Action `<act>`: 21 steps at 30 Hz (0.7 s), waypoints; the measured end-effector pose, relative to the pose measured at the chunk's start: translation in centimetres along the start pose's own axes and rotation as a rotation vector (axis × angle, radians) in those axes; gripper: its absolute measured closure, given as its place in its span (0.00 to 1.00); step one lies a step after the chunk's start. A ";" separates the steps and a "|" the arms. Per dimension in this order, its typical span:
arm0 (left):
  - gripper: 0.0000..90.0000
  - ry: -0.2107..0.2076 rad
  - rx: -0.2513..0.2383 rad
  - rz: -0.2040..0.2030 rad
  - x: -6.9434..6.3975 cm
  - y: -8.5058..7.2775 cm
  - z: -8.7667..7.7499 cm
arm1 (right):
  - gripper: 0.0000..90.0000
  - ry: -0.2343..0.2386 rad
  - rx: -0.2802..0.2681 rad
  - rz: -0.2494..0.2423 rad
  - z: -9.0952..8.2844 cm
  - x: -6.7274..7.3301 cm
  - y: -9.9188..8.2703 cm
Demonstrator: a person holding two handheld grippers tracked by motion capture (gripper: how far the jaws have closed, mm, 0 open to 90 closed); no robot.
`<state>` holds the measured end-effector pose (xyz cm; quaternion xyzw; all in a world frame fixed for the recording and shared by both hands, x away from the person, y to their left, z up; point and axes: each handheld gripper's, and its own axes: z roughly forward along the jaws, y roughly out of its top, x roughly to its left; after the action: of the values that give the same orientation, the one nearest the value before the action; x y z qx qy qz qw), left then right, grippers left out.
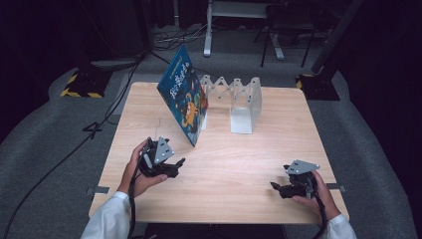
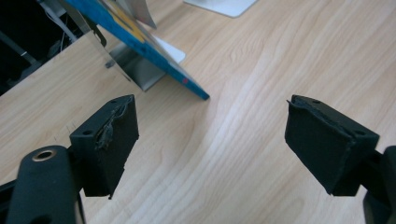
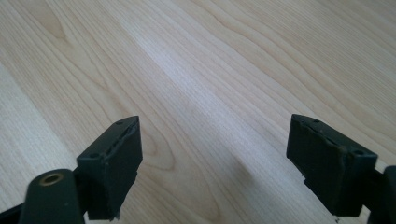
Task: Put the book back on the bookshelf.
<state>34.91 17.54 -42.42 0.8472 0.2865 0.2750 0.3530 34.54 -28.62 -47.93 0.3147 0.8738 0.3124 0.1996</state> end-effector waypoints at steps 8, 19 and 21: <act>0.19 0.003 0.057 -0.007 -0.3 -2.7 -0.3 | 0.21 -0.026 -0.014 0.015 -0.9 -0.6 -1.0; 0.19 0.008 0.115 -0.031 -0.4 -5.9 -0.9 | 0.20 -0.057 -0.007 0.044 -1.7 -1.6 -2.9; 0.19 0.011 0.123 -0.026 -0.3 -6.2 -1.1 | 0.20 -0.058 -0.011 0.051 -1.9 -1.7 -3.2</act>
<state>32.19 21.44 -46.55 0.8619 0.3157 0.2569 0.3024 33.42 -32.52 -48.48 0.3449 0.8576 0.3128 0.2186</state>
